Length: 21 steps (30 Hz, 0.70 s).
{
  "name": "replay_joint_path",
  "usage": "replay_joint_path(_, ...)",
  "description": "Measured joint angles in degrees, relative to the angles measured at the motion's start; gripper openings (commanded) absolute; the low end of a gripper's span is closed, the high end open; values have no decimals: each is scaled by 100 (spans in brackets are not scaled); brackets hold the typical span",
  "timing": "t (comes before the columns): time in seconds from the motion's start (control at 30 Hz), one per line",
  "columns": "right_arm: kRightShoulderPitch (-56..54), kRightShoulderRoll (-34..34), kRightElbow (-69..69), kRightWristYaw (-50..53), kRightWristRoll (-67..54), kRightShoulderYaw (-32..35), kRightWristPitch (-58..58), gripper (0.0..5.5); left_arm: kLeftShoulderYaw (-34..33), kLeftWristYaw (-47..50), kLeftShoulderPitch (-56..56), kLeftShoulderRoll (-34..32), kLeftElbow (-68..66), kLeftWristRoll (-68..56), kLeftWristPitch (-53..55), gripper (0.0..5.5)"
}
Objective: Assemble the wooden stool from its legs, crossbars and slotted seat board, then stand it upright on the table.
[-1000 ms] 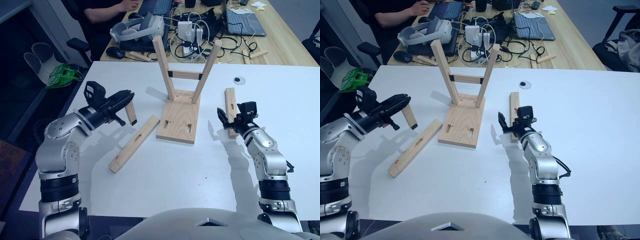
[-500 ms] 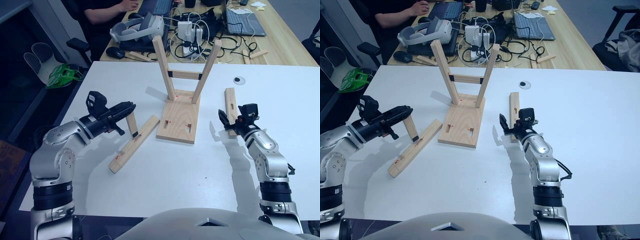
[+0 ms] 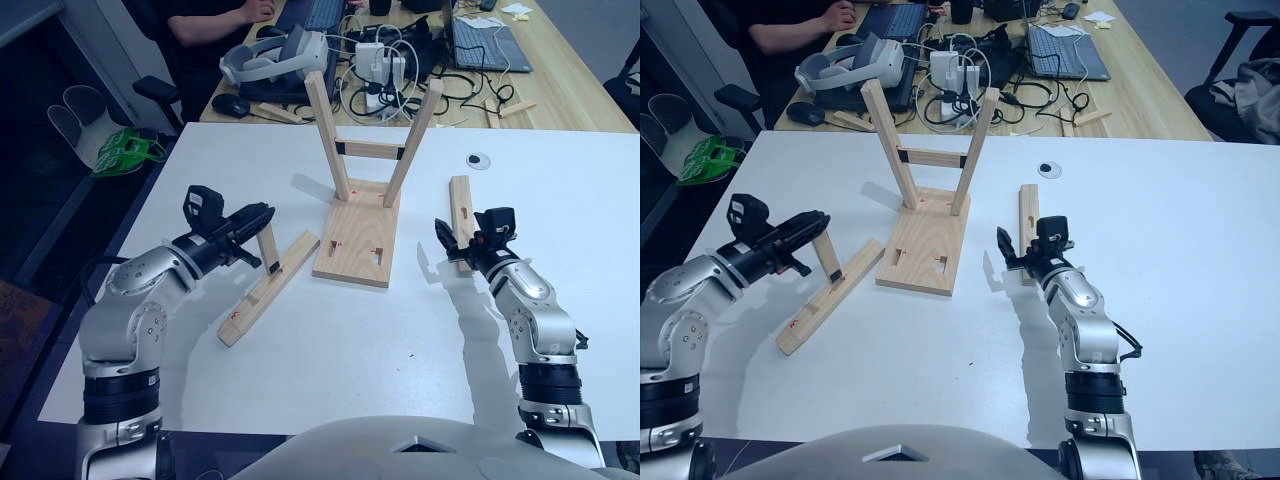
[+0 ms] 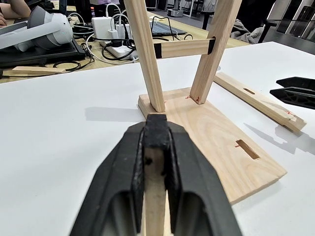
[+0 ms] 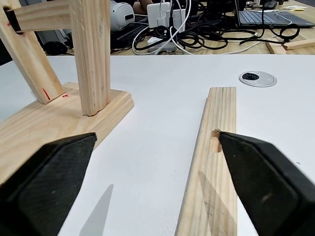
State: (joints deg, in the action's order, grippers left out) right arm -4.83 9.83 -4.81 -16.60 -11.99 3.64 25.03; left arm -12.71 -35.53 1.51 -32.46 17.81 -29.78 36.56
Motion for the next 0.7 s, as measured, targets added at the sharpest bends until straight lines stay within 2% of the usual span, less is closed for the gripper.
replay_joint_path(0.7, -1, -1, -38, 70, -7, 1, 29, 459, 112, 230, -131, 18, 124, 78, -10, 41)
